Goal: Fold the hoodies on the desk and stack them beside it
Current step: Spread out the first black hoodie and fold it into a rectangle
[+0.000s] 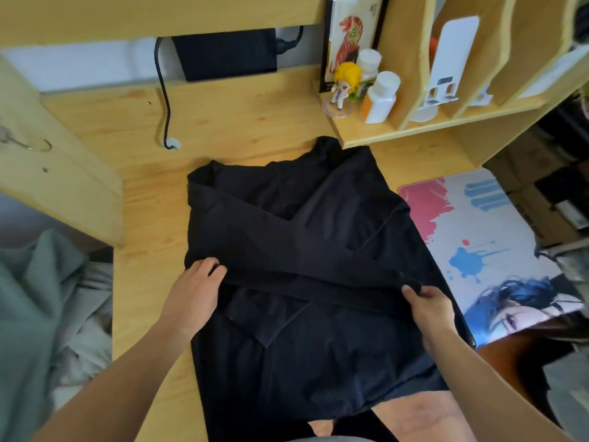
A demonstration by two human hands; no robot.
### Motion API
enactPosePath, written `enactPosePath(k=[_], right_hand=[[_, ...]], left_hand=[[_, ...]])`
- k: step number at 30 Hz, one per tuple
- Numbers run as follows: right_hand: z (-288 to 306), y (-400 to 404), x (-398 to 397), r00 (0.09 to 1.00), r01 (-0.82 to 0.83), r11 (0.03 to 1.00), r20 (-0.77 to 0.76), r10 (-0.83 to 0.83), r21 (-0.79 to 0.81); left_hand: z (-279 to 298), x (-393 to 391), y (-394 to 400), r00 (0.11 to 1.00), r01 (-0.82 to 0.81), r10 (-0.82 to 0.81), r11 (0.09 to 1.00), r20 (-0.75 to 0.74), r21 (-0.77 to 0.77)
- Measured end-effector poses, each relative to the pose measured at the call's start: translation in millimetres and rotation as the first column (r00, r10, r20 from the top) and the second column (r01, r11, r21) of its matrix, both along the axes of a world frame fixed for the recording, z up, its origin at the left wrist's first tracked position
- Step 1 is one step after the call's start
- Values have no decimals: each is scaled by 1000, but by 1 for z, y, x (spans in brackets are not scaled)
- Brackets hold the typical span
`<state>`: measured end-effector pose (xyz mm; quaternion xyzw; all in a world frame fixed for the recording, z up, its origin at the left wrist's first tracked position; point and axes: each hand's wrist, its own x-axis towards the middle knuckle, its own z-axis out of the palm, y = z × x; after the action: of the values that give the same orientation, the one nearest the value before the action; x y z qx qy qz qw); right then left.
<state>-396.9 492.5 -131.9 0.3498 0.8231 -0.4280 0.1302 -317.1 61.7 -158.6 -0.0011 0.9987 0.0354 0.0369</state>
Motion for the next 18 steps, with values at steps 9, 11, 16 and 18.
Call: enactPosePath(k=[9, 11, 16, 18], right_hand=[[23, 16, 2, 999, 5, 924, -48, -25, -382], [33, 20, 15, 986, 13, 871, -138, -93, -491], [27, 25, 44, 938, 215, 832, -128, -321, -512], [15, 25, 40, 977, 120, 876, -100, -187, -467]], left_hand=[[3, 5, 5, 998, -59, 61, 997, -25, 54], [6, 6, 7, 997, -81, 82, 995, -16, 64], [4, 9, 5, 998, -67, 68, 996, -10, 62], [4, 10, 4, 999, -49, 50, 997, -5, 52]])
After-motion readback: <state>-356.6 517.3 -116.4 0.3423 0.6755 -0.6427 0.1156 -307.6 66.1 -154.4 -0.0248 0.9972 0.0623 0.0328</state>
